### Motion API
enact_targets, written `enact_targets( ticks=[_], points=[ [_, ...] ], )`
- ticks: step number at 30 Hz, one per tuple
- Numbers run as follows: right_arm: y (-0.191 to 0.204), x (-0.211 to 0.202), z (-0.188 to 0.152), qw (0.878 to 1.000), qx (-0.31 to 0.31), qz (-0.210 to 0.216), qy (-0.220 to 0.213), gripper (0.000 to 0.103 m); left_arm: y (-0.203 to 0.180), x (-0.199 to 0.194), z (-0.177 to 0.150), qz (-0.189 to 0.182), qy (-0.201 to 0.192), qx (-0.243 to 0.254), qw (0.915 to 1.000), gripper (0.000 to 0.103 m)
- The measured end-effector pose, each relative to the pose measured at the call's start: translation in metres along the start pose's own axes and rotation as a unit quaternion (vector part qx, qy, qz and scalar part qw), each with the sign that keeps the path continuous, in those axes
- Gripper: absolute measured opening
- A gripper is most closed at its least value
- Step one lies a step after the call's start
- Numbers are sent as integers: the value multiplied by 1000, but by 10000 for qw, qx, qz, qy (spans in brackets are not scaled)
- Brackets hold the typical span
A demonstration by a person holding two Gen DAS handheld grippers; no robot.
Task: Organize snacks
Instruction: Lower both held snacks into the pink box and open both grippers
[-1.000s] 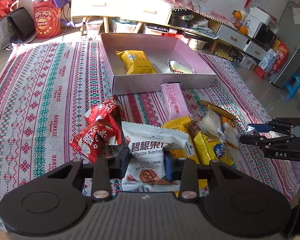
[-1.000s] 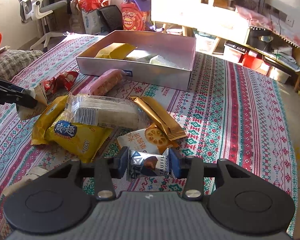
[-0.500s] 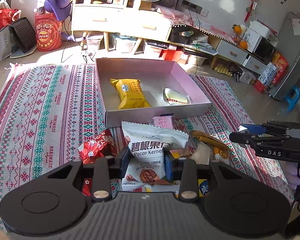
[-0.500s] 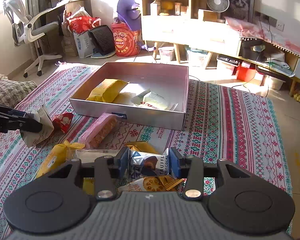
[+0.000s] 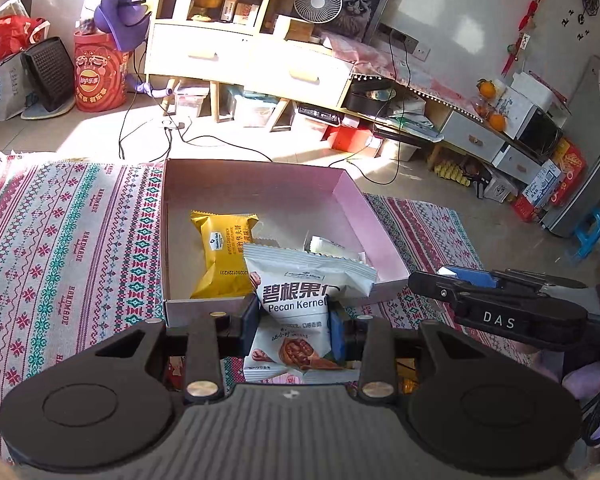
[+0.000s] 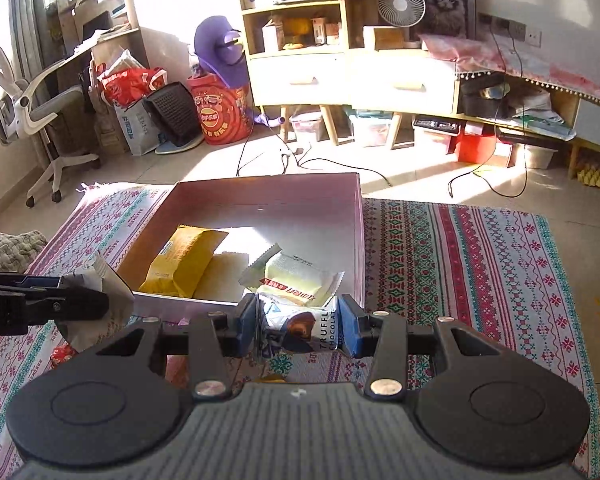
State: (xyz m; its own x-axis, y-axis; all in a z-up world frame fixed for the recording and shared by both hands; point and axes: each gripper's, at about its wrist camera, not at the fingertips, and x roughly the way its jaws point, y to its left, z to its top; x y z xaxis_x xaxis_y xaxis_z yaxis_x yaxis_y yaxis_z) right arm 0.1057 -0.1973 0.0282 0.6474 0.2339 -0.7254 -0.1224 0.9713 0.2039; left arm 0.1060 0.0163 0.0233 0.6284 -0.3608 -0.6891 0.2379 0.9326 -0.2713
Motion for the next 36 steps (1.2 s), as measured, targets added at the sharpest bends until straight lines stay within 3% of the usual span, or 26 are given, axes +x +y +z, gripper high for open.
enact_targets(
  ticks=[12,18,23,26,27,28,32,36],
  points=[
    [-20,36,8,9970,749,169,-46,40,-3,54,32,216,112,-177,9995,42],
    [-30,38,8,9914,1240,412,-60,41,-7,74,38,473,124,-47,9988,42],
    [-30,40,6,9907,1283,442,-8,42,-14,85,40,705,113,139,9974,42],
    [-32,41,8,9903,1311,458,19,48,-14,88,40,775,114,167,9968,43],
    [-33,42,8,9898,1341,471,25,61,-14,88,40,781,102,176,9967,44],
    [-33,40,8,9895,1362,481,13,65,-14,88,40,799,86,183,9966,45],
    [-34,38,10,9903,1309,464,-5,68,-14,84,40,713,29,238,9972,64],
    [-35,35,10,9900,1333,467,1,73,-12,79,40,729,14,244,9970,68]
  ],
)
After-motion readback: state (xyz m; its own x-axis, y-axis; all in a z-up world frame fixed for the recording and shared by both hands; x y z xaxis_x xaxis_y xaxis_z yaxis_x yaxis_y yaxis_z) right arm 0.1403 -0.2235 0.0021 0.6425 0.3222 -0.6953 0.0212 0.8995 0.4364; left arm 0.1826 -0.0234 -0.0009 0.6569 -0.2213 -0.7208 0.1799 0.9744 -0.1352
